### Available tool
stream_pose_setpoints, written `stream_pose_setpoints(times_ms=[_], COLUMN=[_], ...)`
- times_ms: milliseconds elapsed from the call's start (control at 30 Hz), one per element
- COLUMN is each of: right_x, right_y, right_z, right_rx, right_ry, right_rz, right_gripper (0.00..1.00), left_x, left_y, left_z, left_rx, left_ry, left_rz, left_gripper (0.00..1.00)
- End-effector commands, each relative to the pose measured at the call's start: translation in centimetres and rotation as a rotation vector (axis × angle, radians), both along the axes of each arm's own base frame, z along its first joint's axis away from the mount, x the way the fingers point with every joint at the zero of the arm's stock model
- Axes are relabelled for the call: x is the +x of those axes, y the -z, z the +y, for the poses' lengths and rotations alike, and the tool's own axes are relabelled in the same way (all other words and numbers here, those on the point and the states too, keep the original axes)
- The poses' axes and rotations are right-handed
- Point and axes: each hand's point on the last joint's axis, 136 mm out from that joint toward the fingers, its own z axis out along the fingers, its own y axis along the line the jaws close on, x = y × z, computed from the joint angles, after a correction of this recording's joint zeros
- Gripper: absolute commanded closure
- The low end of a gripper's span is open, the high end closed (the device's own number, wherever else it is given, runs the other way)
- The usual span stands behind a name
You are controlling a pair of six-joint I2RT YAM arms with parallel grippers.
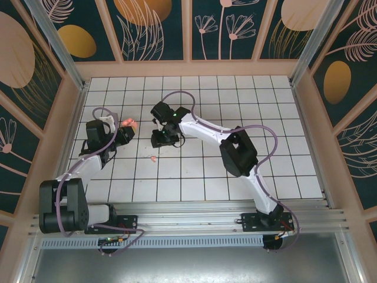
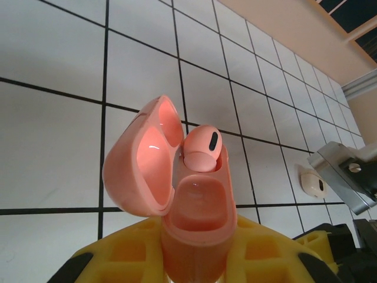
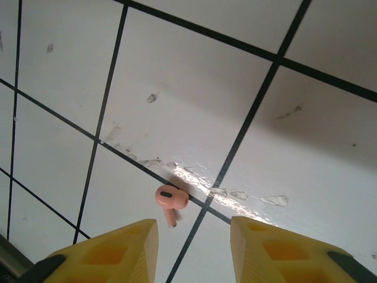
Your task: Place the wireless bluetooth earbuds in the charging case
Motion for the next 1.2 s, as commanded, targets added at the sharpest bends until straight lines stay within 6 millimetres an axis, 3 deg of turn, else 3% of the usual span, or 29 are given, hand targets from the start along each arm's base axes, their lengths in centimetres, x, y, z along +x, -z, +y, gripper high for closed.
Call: stream_pose_setpoints(times_ms=[0,333,633,1167], right_x=[-1.0,-2.3,-2.8,-3.1], right_y=[0.7,3.0,4.6,4.3], right_z=[0.6,1.9,2.4,3.6], right_rx=[-0.015,-0.043,-0.058,-0.031], right_ry=[-0.009,-0.035,-0.056,-0.070], right_rz=[0.040,0.065,0.084,0.084], right_gripper=[0.62,0.63,0.63,0.63], left_x=[0.2,0.5,0.8,0.7], left_y=[0.0,1.1,0.9,0.9], left_z=[0.1,0.0,0.2,0.2], left_rx=[-0.019,-0.063,-0.067,-0.065], left_ry=[-0.002,-0.008,-0.019,-0.016], left_rz=[0.000,0.024,0.024,0.020], left_gripper=[0.82,0.82,0.82,0.82])
